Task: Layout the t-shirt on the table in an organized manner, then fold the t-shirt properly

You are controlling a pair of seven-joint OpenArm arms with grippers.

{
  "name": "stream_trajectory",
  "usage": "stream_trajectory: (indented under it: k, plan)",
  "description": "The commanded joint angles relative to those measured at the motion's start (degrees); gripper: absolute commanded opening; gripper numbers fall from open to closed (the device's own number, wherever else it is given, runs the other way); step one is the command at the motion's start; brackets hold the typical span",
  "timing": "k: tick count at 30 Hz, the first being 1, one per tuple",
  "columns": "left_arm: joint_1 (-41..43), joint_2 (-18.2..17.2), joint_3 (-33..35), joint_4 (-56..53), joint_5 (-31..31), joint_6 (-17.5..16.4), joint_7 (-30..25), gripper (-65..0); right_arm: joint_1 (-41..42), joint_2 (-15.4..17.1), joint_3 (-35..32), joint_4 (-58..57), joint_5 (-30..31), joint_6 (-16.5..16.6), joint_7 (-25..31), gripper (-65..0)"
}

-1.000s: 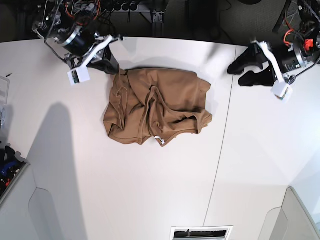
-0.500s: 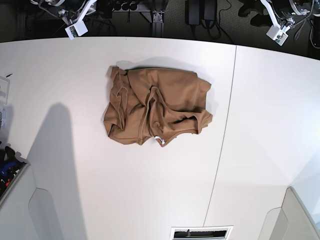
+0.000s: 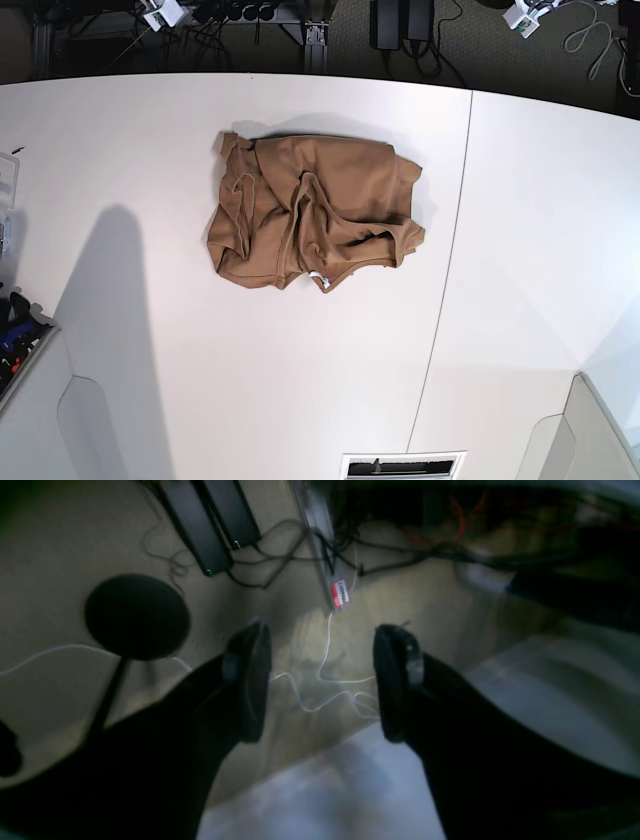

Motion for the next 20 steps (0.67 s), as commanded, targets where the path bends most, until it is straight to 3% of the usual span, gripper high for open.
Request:
stream_trajectory:
  k: [1,3,11,16,20]
  plan:
    - [-1.0,-0.5,1.6,-1.5,0.7,-0.3,-0.2,-32.6,-0.5,0.3,0.1,-0.9,0.5,-0.3,-0.2,-65.0]
    - [-4.3,-0.5,6.1,-6.2,3.6,-0.3,-0.3,-32.6,-0.4,0.3,0.1,-4.2,-0.4,-0.3,-0.1,-65.0]
    - [-16.0,0.6,25.0,-27.5,15.5,12.4,-9.3,-32.6,6.7,0.3,0.1,-22.9,-9.1,-9.9,-1.0,-65.0]
    - [-23.4,5.3,30.8,-41.2,20.8,17.0,-9.9,-32.6,14.3,-0.3,0.0,-37.6,-9.6,-10.3,-1.0,-65.0]
    - [-27.8,9.8,31.5,-50.0,23.2,18.1,-10.8,-32.6,22.2,-0.3,-0.9,-48.9,-11.5,-9.9,-1.0,-65.0]
